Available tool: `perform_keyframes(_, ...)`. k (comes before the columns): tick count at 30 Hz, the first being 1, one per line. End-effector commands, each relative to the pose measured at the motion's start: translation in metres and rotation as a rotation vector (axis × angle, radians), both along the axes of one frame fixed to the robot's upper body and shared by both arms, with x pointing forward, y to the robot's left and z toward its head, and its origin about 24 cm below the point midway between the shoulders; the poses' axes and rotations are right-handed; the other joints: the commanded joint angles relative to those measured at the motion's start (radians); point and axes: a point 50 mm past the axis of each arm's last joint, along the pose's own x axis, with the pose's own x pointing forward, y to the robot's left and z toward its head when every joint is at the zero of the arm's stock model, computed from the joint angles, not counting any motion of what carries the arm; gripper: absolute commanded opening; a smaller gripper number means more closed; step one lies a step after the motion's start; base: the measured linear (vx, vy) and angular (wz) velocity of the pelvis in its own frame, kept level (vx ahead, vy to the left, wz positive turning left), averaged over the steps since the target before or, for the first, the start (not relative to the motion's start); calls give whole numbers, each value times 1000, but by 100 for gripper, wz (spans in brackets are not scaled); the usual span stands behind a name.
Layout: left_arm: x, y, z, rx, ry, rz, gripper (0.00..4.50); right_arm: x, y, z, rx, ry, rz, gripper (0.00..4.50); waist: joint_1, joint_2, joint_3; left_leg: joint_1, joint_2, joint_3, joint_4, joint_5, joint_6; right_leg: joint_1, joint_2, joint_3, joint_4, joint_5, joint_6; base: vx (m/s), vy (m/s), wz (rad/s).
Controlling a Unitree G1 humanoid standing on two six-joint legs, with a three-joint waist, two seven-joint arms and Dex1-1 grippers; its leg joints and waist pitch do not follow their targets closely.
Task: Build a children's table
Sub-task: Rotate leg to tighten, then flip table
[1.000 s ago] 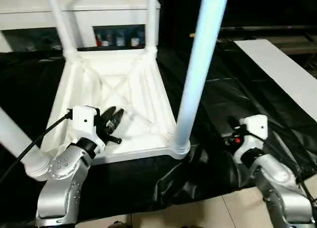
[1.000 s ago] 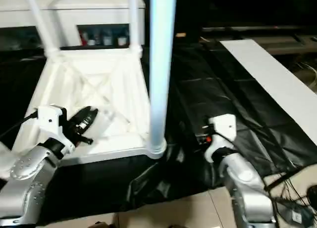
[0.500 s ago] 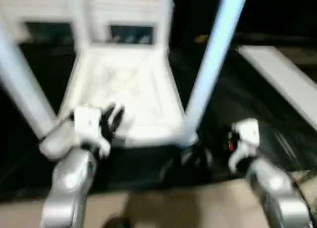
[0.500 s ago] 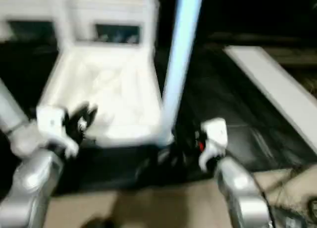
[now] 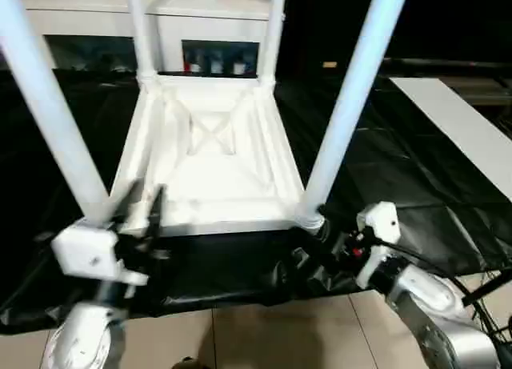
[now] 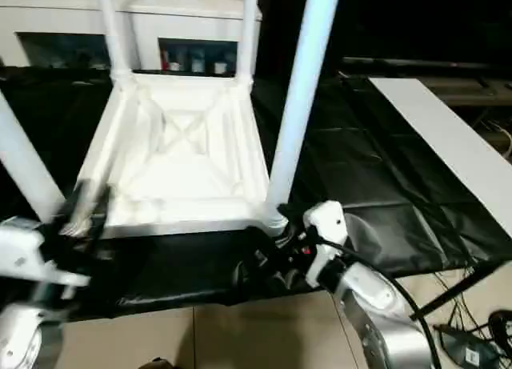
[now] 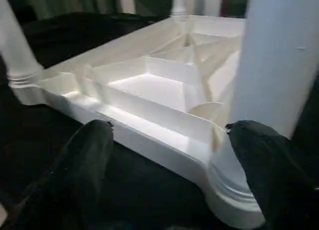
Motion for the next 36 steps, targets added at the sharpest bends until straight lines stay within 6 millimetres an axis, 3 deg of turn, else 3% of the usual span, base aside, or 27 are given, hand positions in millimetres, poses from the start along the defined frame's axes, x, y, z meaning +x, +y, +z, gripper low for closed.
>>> perform_keyframes(1, -1, 10, 4, 44, -47, 97, 239, 2, -1, 1, 20, -3, 21, 438, -4, 7, -26, 26, 70, -37, -114, -388, -46, -13, -74, 47, -103, -233, -97, 0, 0, 0)
perform_keyframes(4, -2, 17, 11, 82, -92, 147, 244, 4, 1, 3, 29, -8, 34, 445, 0, 7, -30, 26, 69, -35, -112, -330, -32, -9, -71, 46, -95, -152, -101, 0, 0, 0)
perform_keyframes(5, -4, 18, 13, 95, -111, 158, 249, 5, 1, 3, 32, -10, 36, 449, 3, 13, -31, 27, 69, -35, -112, -322, -31, -9, -70, 46, -94, -134, -102, 0, 0, 0)
perform_keyframes(6, -4, 19, 13, 97, -114, 171, 266, 6, 2, 3, 29, -12, 42, 450, 2, 9, -33, 26, 70, -34, -111, -304, -25, -7, -68, 46, -91, -101, -104, 0, 0, 0)
perform_keyframes(10, -3, 27, 8, 82, -83, 245, 297, 8, 3, 4, 34, -15, 48, 450, 3, 9, -37, 26, 68, -32, -107, -266, -17, -3, -64, 44, -80, 2, -115, 0, 0, 0)
perform_keyframes(17, 19, 58, -3, 0, 10, 357, 344, 9, 10, 5, 54, -13, 93, 450, 3, 13, -35, 34, 66, -31, -109, -323, -36, -10, -65, 47, -86, -98, -127, 0, 0, 0)
perform_keyframes(19, 21, 63, -1, -25, 11, 373, 368, 8, 12, 6, 61, -12, 110, 450, 4, 21, -37, 36, 65, -33, -109, -317, -40, -10, -64, 47, -83, -78, -128, 0, 0, 0)
perform_keyframes(21, 22, 66, 1, -53, -3, 394, 373, 6, 14, 7, 75, -4, 149, 450, 3, 19, -38, 34, 67, -33, -109, -312, -38, -8, -63, 46, -80, -31, -136, 0, 0, 0)
perform_keyframes(24, 23, 68, 2, -73, -8, 405, 412, 2, 15, 8, 84, 13, 198, 450, 5, 21, -41, 31, 67, -33, -105, -265, -23, -2, -63, 45, -73, 47, -144, 0, 0, 0)
perform_keyframes(27, 25, 66, 3, -112, -9, 379, 415, -1, 15, 8, 71, 24, 252, 450, 7, 20, -42, 30, 66, -32, -102, -245, -12, 3, -64, 44, -71, 82, -145, 0, 0, 0)
perform_keyframes(29, 32, 58, 2, -156, 17, 268, 445, 2, 13, 8, 65, 20, 241, 450, 10, 19, -41, 33, 65, -30, -103, -252, -15, -2, -66, 45, -73, 44, -157, 0, 0, 0)
perform_keyframes(33, 38, 55, -1, -137, 75, 175, 445, 4, 12, 7, 30, 19, 236, 450, 10, 24, -39, 35, 66, -30, -107, -283, -28, -5, -64, 45, -76, -13, -155, 0, 0, 0)
perform_keyframes(36, 42, 56, -4, -115, 126, 154, 445, 5, 12, 6, 23, 21, 239, 450, 8, 20, -39, 35, 65, -29, -107, -287, -35, -6, -64, 47, -78, -30, -147, 0, 0, 0)
